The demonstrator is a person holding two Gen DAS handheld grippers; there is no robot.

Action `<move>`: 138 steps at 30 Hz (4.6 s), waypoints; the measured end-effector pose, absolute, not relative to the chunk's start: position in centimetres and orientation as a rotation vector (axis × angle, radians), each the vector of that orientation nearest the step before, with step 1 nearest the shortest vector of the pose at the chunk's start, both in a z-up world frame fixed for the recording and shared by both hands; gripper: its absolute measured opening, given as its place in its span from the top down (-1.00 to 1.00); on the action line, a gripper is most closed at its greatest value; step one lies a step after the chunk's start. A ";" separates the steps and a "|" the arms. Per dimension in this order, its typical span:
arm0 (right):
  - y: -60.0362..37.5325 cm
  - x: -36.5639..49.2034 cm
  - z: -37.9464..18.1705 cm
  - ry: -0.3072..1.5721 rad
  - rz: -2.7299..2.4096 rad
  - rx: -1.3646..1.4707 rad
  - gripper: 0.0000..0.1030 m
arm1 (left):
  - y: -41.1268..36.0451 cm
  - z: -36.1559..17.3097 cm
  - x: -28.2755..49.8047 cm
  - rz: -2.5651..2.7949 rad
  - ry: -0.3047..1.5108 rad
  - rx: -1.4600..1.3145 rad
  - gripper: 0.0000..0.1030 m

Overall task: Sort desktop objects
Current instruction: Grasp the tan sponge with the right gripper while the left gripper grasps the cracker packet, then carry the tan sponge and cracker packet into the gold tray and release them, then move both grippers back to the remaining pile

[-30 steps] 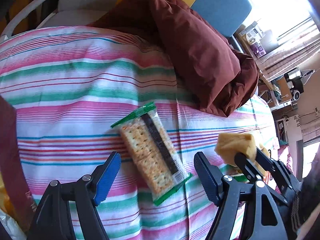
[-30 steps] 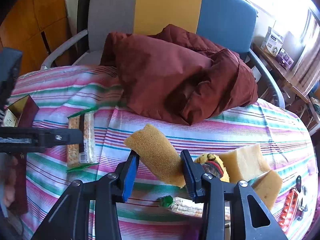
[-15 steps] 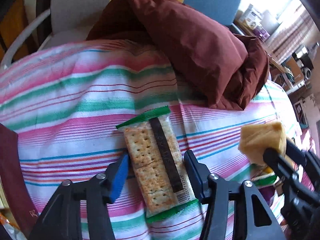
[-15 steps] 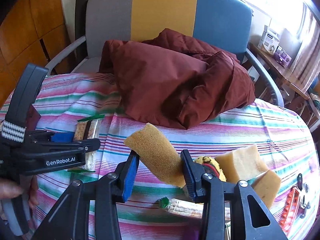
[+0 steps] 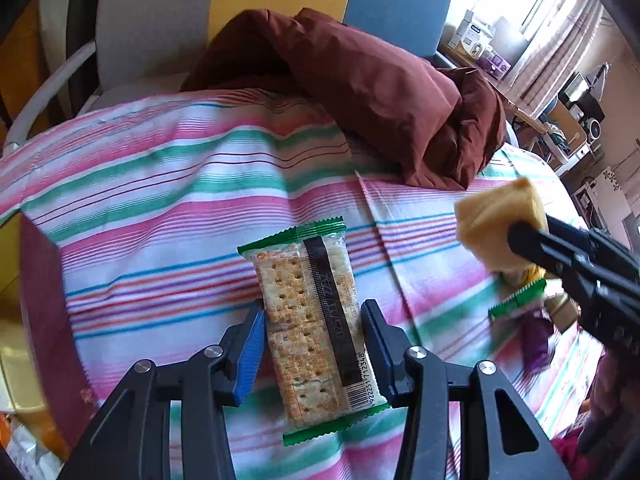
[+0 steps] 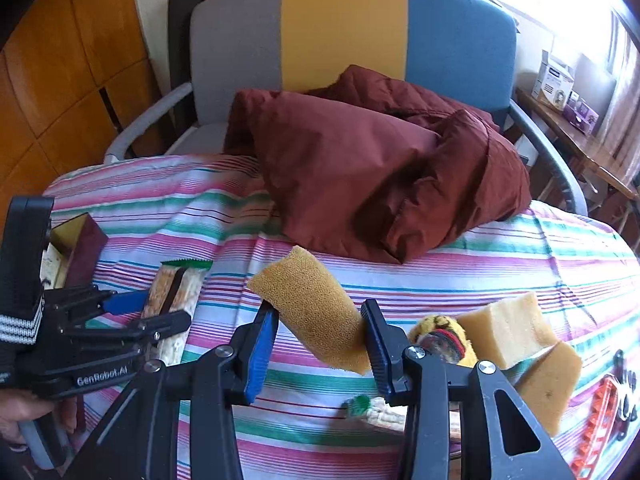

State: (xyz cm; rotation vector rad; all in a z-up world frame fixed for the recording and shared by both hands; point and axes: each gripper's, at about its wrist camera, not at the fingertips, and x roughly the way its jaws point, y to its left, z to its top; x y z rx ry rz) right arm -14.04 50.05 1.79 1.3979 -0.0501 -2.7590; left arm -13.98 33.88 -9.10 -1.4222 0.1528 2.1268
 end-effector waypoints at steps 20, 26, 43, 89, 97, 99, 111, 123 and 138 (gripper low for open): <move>46.1 -12.5 2.5 -0.059 -2.700 1.322 0.16 | 23.8 -0.1 -7.9 2.400 0.124 -1.119 0.08; 43.6 -12.1 3.2 -0.121 -2.648 1.307 0.16 | 19.8 1.4 -6.8 2.489 0.110 -1.067 0.08; 29.4 -9.1 6.1 -0.182 -2.458 1.138 0.16 | 9.5 1.2 -5.5 2.651 -0.024 -1.076 0.08; 24.4 -7.5 4.7 -0.397 -2.599 1.219 0.05 | 3.1 -1.6 -6.3 2.588 -0.236 -1.167 0.07; 24.8 -7.3 3.4 -0.466 -2.557 1.269 -0.43 | 3.5 -3.2 -6.8 2.550 -0.251 -1.259 -0.15; 25.1 -7.1 3.2 -0.503 -2.553 1.273 -0.44 | 3.1 -3.2 -6.5 2.554 -0.272 -1.262 -0.17; 27.2 -5.4 2.5 -0.544 -2.610 1.304 -0.53 | 2.0 -2.4 -4.3 2.576 -0.301 -1.249 -0.17; 32.3 -3.0 3.6 -0.524 -2.741 1.317 -0.53 | 3.2 -1.4 -3.2 2.516 -0.300 -1.212 -0.17; 47.2 0.1 5.6 -1.009 -2.850 1.343 -0.54 | 8.2 0.1 -2.7 2.409 -0.164 -1.141 -0.18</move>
